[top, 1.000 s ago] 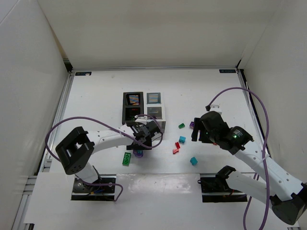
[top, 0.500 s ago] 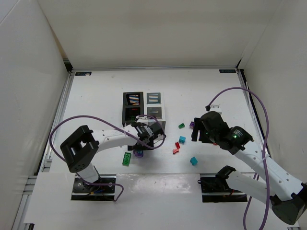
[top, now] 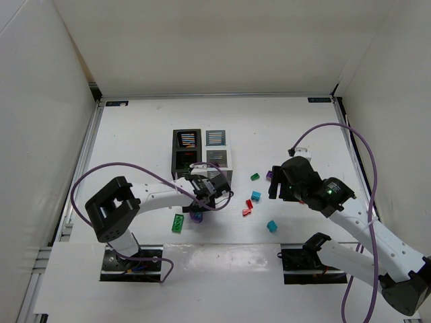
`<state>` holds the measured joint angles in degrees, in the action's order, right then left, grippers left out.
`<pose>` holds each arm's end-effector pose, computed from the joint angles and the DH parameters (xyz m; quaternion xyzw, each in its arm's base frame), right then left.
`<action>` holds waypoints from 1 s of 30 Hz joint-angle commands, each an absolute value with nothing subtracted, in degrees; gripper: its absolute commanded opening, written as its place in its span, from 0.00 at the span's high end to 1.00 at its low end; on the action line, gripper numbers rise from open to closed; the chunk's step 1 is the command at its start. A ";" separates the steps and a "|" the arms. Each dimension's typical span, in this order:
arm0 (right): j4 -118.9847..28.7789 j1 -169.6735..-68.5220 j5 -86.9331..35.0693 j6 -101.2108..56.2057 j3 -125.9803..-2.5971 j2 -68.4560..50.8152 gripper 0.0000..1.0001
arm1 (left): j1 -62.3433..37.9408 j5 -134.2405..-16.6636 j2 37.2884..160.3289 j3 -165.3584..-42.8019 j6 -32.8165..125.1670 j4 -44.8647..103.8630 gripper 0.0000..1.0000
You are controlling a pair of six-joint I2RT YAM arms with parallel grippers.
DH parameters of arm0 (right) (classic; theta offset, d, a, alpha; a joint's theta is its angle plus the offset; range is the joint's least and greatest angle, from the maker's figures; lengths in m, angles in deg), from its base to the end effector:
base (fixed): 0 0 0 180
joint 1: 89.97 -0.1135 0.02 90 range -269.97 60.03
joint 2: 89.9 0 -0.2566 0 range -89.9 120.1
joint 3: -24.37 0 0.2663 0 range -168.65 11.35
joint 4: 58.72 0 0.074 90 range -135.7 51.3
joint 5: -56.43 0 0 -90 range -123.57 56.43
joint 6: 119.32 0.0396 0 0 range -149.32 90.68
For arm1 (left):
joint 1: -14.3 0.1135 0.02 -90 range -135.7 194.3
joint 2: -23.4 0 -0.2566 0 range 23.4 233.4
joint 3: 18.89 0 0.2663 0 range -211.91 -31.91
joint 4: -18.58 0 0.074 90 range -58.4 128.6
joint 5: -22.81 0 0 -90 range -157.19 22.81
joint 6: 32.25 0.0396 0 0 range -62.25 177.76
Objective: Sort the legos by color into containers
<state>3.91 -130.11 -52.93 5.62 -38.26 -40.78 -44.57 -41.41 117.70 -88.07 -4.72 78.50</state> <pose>0.1490 0.1085 0.2855 0.0168 0.9254 0.0848 0.3690 0.1646 -0.2392 0.1471 -0.0402 0.9731 0.0724 0.2150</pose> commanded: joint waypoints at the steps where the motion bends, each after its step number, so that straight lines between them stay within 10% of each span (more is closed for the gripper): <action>1: 3.43 -129.96 -53.17 5.58 -37.43 -41.21 0.21 | -44.77 -45.66 118.59 -85.26 -6.32 82.75 0.27; 13: 3.08 -129.87 -53.44 5.49 -37.52 -41.38 0.21 | -48.89 -41.88 114.81 -89.56 -8.43 90.92 0.57; 30: 2.55 -129.17 -53.35 4.70 -38.84 -41.74 0.21 | -46.80 -32.12 106.19 -109.23 6.31 94.37 0.56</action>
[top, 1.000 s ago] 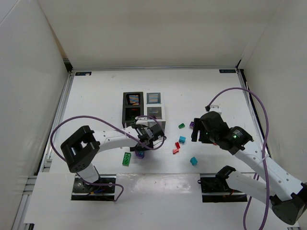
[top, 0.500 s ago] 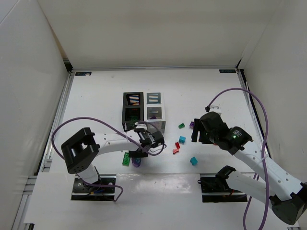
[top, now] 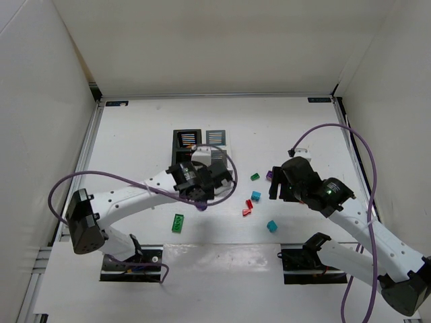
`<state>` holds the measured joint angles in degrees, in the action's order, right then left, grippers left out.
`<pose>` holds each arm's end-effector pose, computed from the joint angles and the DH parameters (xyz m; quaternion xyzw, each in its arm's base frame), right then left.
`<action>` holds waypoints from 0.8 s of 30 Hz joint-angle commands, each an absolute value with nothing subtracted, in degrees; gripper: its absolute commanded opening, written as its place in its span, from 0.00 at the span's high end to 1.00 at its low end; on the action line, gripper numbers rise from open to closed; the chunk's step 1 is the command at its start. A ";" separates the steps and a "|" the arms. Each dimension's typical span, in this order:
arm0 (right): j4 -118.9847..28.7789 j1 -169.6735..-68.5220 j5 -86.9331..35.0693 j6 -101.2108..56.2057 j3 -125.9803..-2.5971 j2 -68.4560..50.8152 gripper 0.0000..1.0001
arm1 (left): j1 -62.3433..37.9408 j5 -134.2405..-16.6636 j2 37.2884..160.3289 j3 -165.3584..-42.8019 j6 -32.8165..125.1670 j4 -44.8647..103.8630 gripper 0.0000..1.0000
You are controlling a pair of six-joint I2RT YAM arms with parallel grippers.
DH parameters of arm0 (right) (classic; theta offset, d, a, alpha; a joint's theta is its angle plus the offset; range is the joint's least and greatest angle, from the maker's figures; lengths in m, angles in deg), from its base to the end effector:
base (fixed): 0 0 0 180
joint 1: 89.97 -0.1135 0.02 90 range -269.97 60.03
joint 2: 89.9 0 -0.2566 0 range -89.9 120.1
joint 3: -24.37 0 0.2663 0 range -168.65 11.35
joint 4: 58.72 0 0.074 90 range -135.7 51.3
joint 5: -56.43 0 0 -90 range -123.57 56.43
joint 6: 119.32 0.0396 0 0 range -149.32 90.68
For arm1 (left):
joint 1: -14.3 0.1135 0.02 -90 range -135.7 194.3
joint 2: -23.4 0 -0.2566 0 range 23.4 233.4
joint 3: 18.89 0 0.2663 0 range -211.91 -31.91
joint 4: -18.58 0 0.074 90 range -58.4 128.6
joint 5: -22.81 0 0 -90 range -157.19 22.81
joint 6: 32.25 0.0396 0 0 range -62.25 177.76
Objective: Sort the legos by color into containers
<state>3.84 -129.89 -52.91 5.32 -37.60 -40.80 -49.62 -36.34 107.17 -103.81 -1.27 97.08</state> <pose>0.1493 0.1078 0.2818 0.0152 0.9271 0.0803 0.3658 0.1422 -0.2444 0.2686 0.0117 0.9585 0.0330 0.2830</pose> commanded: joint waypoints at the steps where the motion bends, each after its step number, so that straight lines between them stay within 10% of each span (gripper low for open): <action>1: 2.38 -128.91 -53.35 4.61 -39.10 -41.82 0.21 | -45.31 -32.21 106.46 -110.39 7.73 93.75 0.56; 18: 0.36 -115.99 -46.67 0.48 -38.49 -41.12 0.21 | -31.85 -39.86 123.86 -129.20 24.88 82.49 0.56; 24: -1.22 -112.91 -43.60 -1.36 -37.35 -40.77 0.21 | -31.75 -41.88 124.48 -127.45 25.94 79.51 0.37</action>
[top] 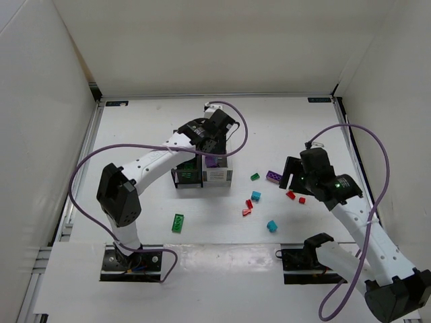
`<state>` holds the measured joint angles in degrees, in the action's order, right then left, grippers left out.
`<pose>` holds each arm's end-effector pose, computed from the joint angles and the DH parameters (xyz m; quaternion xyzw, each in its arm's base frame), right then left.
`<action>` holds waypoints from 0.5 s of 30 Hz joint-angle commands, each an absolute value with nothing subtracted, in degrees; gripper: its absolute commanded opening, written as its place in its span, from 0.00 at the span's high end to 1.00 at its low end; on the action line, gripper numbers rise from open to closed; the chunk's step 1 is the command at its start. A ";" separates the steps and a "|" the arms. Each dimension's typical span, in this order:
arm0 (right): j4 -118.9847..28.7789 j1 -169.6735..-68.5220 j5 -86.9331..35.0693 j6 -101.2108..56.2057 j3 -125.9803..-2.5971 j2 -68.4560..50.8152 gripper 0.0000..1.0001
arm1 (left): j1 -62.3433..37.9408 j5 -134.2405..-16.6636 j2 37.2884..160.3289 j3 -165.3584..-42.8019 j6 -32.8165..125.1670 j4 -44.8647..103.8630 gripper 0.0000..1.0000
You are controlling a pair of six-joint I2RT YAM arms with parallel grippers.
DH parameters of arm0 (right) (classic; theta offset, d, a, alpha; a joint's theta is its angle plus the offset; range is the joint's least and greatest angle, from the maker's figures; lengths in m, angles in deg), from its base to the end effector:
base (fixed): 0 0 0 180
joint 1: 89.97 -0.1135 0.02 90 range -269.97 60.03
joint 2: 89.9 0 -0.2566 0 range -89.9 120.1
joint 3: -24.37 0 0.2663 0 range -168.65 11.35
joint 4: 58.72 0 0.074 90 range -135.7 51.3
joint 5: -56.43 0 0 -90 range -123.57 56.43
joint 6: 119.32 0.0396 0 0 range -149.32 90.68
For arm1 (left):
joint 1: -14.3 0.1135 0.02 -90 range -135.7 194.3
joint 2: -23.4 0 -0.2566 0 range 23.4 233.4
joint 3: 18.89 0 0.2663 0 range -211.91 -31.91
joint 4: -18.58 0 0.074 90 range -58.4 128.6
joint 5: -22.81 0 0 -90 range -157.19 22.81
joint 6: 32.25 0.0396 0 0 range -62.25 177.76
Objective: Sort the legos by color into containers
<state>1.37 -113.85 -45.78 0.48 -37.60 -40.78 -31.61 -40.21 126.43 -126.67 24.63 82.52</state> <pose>0.1755 0.0685 0.2840 0.0865 0.9227 0.0753 0.3681 0.2907 -0.2742 0.2917 0.0428 0.9385 0.0091 0.3424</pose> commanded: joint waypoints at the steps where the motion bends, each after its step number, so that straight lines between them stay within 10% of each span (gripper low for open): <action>1: -1.49 -113.08 -43.33 -1.19 -37.43 -40.25 0.21 | -31.67 -42.14 124.30 -127.19 25.85 79.50 0.35; 10: -2.98 -113.00 -43.15 -0.84 -37.87 -36.12 0.20 | -31.76 -43.90 120.97 -125.79 25.24 80.03 0.28; 15: -4.57 -109.93 -40.78 0.29 -39.44 -30.15 0.20 | -32.54 -41.98 109.31 -117.18 21.99 81.87 0.04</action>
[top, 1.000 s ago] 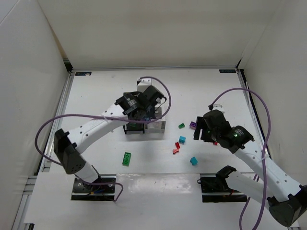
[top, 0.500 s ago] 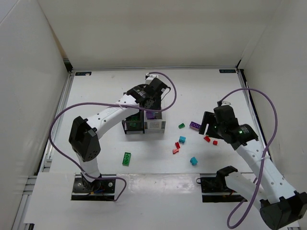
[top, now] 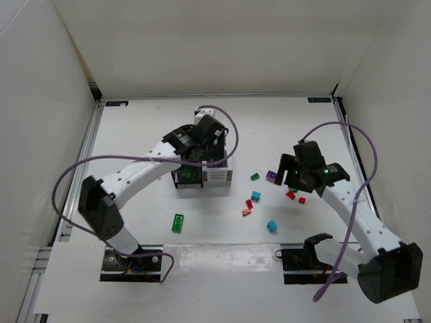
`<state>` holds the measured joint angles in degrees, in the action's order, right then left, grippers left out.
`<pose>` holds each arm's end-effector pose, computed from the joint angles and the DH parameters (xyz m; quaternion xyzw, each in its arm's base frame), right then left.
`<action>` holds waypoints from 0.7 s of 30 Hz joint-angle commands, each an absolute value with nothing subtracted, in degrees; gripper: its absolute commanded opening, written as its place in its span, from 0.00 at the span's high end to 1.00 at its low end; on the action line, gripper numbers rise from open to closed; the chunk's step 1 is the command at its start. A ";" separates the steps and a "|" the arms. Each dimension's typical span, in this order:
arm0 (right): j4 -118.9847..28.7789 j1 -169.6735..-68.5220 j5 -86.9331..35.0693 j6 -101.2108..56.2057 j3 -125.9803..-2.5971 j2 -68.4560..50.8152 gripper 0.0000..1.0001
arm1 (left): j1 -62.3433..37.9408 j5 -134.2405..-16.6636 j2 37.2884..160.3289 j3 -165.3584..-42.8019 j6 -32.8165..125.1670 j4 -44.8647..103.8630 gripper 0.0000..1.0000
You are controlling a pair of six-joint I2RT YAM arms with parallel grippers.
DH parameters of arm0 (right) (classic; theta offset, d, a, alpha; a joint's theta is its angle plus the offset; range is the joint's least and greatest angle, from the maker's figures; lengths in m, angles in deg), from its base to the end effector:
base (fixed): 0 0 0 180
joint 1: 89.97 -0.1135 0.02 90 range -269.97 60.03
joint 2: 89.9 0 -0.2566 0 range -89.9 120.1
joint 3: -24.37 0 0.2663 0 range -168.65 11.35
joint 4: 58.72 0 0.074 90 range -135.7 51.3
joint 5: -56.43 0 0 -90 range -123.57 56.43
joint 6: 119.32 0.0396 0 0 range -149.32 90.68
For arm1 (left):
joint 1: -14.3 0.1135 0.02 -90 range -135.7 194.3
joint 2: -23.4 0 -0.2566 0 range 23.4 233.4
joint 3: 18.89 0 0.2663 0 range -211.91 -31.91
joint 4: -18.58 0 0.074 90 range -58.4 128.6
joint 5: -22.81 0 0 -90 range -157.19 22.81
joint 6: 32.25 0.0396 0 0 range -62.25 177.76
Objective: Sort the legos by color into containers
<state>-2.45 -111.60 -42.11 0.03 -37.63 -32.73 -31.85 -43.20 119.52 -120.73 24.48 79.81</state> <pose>0.2037 0.0744 0.2631 0.0879 0.9375 0.0783 0.3275 0.2712 -0.2591 0.3044 0.0436 0.9352 -0.0326 0.3499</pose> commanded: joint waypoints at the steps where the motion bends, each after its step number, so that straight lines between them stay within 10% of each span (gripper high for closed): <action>1: -3.43 -108.36 -40.61 1.00 -40.59 -27.87 0.19 | -33.33 -41.62 105.79 -115.69 21.29 81.96 0.01; 21: -9.02 -109.66 -42.02 35.42 -46.67 -1.31 0.10 | -38.96 -41.17 82.11 -90.10 2.38 94.27 0.00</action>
